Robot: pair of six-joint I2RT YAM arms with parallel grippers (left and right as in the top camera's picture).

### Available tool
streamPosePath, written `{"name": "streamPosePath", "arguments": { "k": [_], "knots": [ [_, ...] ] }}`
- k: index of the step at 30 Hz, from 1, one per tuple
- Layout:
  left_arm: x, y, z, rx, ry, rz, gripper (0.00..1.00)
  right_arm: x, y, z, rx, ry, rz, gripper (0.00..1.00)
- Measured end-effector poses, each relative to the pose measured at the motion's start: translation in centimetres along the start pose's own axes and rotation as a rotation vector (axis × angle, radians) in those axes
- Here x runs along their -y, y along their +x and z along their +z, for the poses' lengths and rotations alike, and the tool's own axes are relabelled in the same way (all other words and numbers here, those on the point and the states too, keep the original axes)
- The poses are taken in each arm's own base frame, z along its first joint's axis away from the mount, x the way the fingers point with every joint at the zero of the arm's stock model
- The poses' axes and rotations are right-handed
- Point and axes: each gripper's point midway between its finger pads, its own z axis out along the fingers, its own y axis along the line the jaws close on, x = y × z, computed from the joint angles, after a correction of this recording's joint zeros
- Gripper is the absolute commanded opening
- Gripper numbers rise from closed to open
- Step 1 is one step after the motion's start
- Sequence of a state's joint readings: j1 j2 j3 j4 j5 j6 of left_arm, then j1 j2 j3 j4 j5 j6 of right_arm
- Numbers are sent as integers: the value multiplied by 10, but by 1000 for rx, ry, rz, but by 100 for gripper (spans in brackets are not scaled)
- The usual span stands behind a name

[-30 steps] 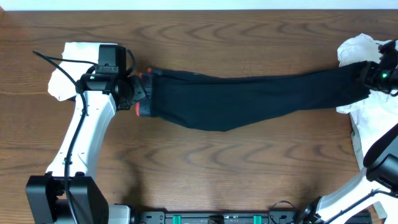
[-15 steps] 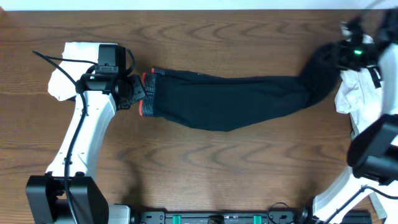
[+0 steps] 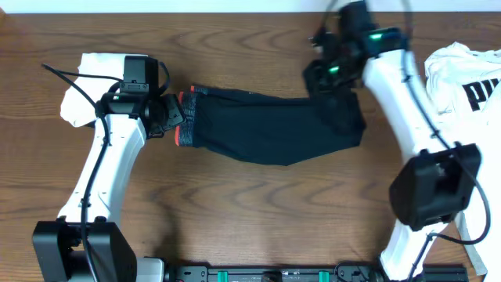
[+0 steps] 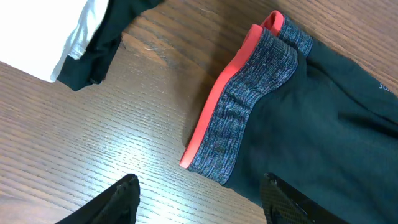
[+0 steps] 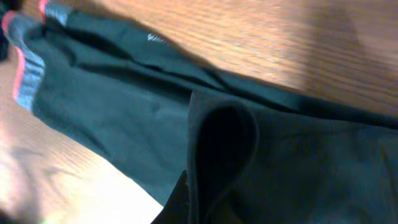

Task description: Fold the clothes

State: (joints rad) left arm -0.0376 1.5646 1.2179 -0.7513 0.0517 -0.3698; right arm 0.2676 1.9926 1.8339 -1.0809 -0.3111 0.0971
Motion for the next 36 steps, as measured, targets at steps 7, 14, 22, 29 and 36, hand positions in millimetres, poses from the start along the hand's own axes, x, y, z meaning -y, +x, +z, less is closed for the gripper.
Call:
{"name": "streamPosePath", "arguments": {
  "k": [7,14,22,29,36],
  "knots": [
    [0,0,0,0,0,0,64,-41,5,42,-24,51,-99,1],
    [0,0,0,0,0,0,65,-33,31,119,-162,78,-71,2],
    [0,0,0,0,0,0,65,-48,47,145,-233,-56,-46,46],
    [0,0,0,0,0,0,65,-55,52,128,-266,-191,-74,58],
    [0,0,0,0,0,0,65,-22,24,35,-138,-205,-17,57]
  ]
}}
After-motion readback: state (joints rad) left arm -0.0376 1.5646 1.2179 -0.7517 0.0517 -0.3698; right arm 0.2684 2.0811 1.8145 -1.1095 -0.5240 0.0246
